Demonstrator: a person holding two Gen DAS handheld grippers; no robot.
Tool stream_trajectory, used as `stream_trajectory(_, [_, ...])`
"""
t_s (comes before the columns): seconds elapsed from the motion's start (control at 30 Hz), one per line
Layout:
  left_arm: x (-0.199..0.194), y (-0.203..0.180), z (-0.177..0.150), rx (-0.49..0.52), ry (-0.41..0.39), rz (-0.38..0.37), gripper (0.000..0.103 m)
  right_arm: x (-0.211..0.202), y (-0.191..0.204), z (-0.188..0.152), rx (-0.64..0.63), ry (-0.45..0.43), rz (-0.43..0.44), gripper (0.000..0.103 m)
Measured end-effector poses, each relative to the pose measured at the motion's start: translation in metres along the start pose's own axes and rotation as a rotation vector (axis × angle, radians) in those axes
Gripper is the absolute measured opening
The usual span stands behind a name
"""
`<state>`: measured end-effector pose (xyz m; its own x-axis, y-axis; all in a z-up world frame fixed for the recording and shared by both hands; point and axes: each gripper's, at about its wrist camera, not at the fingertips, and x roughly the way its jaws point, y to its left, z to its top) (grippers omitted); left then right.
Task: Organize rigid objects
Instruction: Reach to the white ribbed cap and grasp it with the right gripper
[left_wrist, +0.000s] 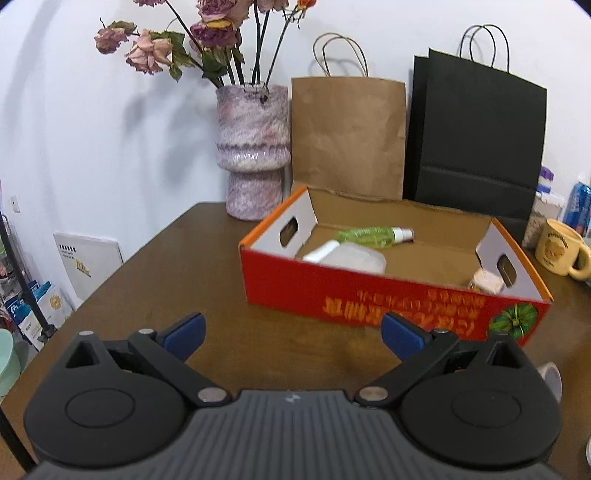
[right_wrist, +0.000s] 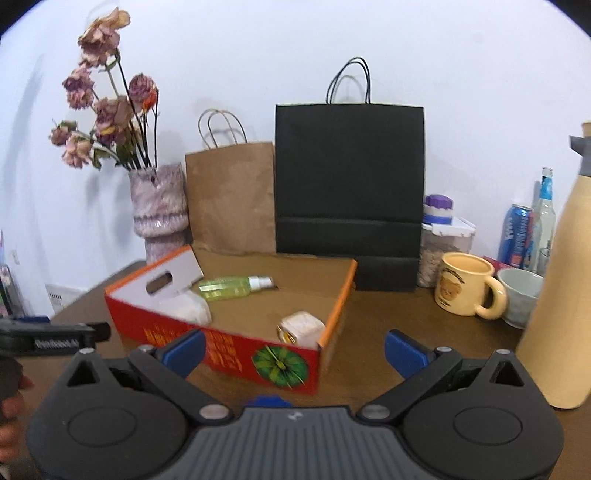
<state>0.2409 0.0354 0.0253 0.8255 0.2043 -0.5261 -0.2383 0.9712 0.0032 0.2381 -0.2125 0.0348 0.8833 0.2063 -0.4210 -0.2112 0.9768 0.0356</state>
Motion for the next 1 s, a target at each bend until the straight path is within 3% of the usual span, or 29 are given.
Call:
stream_trajectory(0.33, [-0.020,-0.003,-0.035,0.063,0.066,-0.027,0.103,-0.025,-0.036,-0.051,-0.058,0.119,-0.023,0.103])
stream_trajectory(0.63, [-0.030,0.002,-0.057,0.052,0.099,-0.038,0.103,-0.031,-0.056,-0.096,-0.057,0.228,-0.032,0.103])
stream_trajectory(1.0, [-0.028,0.008,-0.070,0.042,0.126,-0.045,0.103,-0.021,-0.063,-0.108,-0.013,0.277,-0.009,0.102])
